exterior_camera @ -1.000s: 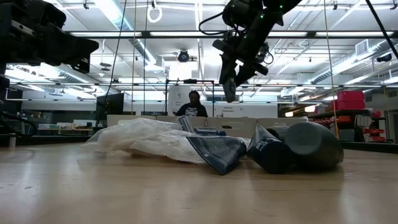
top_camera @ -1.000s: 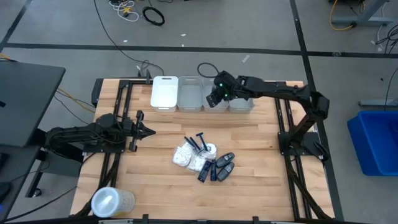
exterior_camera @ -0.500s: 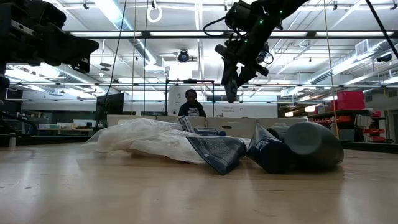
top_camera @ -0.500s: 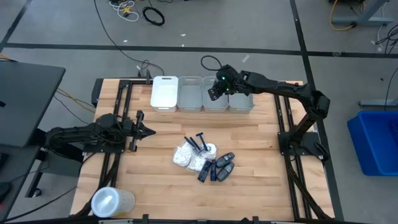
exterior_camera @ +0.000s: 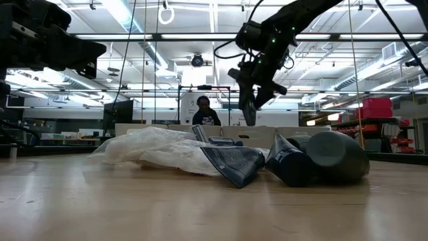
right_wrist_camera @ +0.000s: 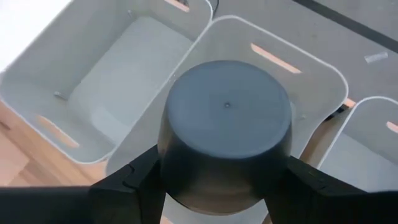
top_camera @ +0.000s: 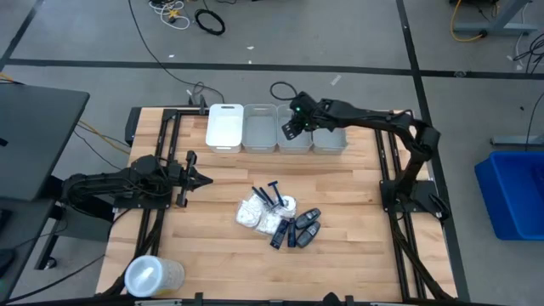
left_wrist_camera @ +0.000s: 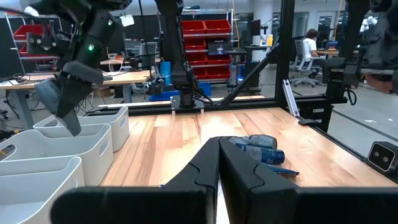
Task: Pick & Place Travel size toiletries
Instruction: Put the gray deodorant into the middle gray bin
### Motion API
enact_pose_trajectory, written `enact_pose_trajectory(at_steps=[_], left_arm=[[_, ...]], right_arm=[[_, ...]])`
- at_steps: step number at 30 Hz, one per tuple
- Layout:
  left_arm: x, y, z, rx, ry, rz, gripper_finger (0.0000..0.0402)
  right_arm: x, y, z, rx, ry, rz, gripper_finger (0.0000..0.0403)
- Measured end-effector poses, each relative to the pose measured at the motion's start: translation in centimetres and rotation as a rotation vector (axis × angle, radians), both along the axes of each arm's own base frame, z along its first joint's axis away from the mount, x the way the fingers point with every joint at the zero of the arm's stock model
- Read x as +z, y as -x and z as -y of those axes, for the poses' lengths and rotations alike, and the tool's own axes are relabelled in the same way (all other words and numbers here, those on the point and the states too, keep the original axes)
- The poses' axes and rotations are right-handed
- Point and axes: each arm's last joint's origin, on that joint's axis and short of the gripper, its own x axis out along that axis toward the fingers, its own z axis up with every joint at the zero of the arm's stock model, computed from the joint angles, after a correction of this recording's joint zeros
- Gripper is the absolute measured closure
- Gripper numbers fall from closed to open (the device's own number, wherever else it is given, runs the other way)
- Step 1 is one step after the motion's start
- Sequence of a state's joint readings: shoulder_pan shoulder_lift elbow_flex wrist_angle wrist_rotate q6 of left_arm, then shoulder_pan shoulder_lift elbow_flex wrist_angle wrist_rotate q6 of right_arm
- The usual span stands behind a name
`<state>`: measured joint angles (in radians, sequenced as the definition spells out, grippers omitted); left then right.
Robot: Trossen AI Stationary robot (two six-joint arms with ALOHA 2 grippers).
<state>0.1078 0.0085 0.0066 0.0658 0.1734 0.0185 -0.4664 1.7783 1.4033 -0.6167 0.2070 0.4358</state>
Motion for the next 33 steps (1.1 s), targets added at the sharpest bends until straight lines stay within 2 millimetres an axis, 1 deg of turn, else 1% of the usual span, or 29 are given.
enact_pose_trajectory(at_steps=[3, 5, 11, 14, 21, 29, 33], left_arm=[[0.0, 0.0, 0.0, 0.000, 0.000, 0.000, 0.0385], [0.0, 0.0, 0.0, 0.000, 0.000, 0.000, 0.0386], [0.0, 0.0, 0.0, 0.000, 0.000, 0.000, 0.0386], [0.0, 0.0, 0.0, 0.000, 0.000, 0.000, 0.0385], [0.0, 0.0, 0.0, 0.000, 0.000, -0.001, 0.0386], [0.0, 0.0, 0.0, 0.000, 0.000, 0.000, 0.0385], [0.0, 0.0, 0.0, 0.000, 0.000, 0.000, 0.0386]], right_arm=[[-0.6, -0.2, 0.1, 0.000, -0.009, -0.017, 0.0165], [-1.0, -0.3, 0.2, 0.000, -0.015, -0.028, 0.0160], [-2.2, -0.5, 0.4, 0.000, -0.038, -0.057, 0.0182], [-2.7, -0.6, 0.4, 0.000, -0.046, -0.072, 0.0185], [-2.8, -0.6, 0.4, -0.021, -0.057, -0.069, 0.0151], [-2.9, -0.6, 0.2, -0.007, -0.118, -0.053, 0.0151], [-2.9, -0.6, 0.2, -0.007, -0.118, -0.053, 0.0142]])
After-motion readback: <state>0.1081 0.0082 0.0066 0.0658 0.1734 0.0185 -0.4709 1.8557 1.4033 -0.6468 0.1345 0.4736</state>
